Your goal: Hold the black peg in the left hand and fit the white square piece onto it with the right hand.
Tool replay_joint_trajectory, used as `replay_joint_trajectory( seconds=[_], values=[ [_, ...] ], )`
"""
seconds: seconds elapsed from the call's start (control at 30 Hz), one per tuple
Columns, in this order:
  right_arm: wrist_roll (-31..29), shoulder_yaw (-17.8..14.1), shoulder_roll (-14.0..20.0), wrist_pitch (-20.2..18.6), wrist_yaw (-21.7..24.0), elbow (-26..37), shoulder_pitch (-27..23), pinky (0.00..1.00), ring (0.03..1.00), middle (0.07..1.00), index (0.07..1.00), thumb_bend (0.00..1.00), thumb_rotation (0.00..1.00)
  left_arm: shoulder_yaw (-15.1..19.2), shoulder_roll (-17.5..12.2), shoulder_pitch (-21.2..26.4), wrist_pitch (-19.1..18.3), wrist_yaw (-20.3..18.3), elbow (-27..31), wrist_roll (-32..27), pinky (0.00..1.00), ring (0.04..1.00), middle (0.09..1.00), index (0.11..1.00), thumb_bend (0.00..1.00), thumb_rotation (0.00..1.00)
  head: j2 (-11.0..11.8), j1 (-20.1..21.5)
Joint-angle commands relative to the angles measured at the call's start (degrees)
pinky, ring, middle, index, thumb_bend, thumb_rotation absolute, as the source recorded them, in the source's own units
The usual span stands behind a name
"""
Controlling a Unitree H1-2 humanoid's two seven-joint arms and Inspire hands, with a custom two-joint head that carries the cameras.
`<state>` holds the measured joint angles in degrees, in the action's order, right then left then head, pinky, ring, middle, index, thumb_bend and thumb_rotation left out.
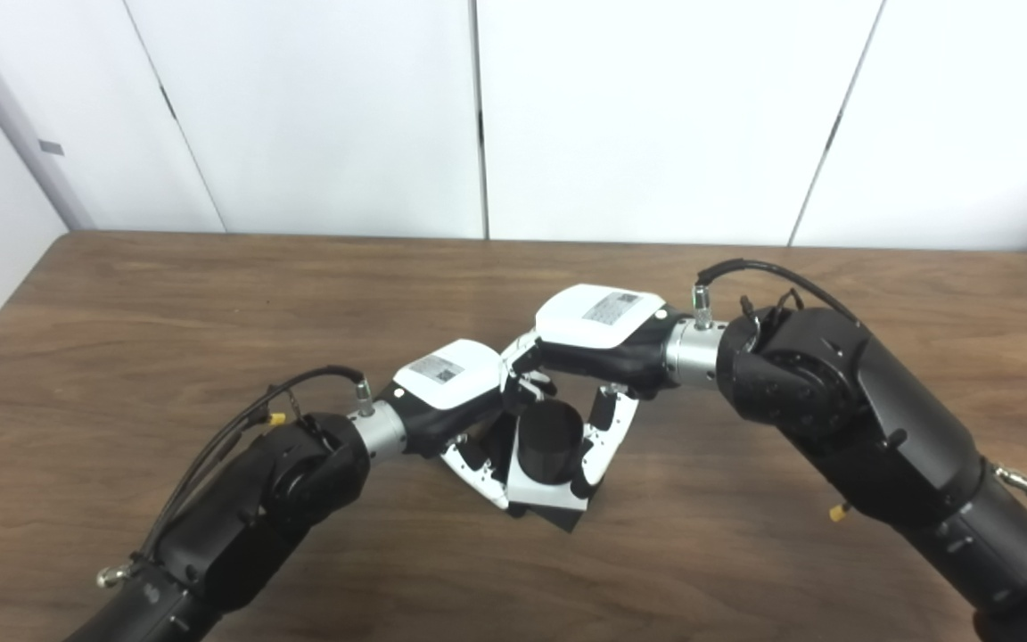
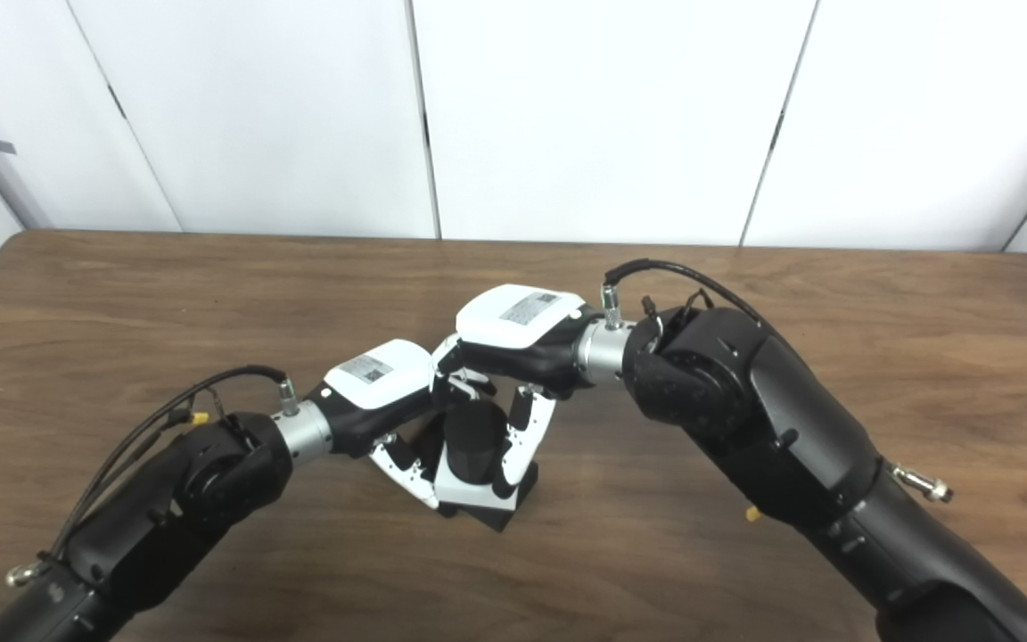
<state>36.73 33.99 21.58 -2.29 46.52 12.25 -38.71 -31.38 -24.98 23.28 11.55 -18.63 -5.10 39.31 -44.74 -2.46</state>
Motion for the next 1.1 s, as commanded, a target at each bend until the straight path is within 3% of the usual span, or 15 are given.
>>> replay_joint_trajectory(
  seconds=[0.0,0.17,0.33,0.57,0.83,1.07],
  values=[
    [-1.04,2.14,-0.93,0.46,3.32,0.13,-0.21,0.77,0.835,0.841,0.744,0.99,0.36,-2.58,0.24,-0.27,-0.91,-3.73,-1.92,3.76,0.79,0.905,0.875,0.490,0.52,0.08,-0.06,0.00],
    [-1.48,1.53,-0.67,0.05,3.52,0.15,-0.38,0.78,0.840,0.846,0.751,0.97,0.35,-2.45,0.16,-0.42,-0.95,-3.64,-1.80,3.67,0.80,0.916,0.891,0.489,0.52,0.08,-0.06,0.00],
    [-2.33,-0.66,-0.18,0.15,1.85,0.30,-0.48,0.75,0.820,0.829,0.730,0.86,0.27,-1.85,0.34,-0.74,-1.38,-3.71,-1.77,2.56,0.79,0.923,0.881,0.488,0.52,0.07,0.00,0.04],
    [-5.27,-8.42,0.74,-0.33,-3.81,0.87,1.97,0.61,0.732,0.761,0.645,0.78,0.12,-1.33,0.21,-0.92,-0.44,-3.04,-2.39,2.15,0.78,0.926,0.861,0.487,0.52,0.07,0.02,0.33],
    [-9.86,-17.15,1.51,-2.48,-7.29,1.85,5.75,0.60,0.722,0.745,0.626,0.71,0.08,-1.13,0.16,-0.95,-0.25,-3.09,-2.53,2.07,0.78,0.923,0.858,0.487,0.52,0.07,-0.12,0.76],
    [-11.32,-22.50,1.55,-3.12,-12.61,0.92,9.43,0.66,0.733,0.726,0.617,0.71,0.05,-1.30,0.20,-0.97,-0.72,-3.77,-2.49,2.04,0.76,0.920,0.860,0.487,0.52,0.07,-0.16,1.05]
  ],
)
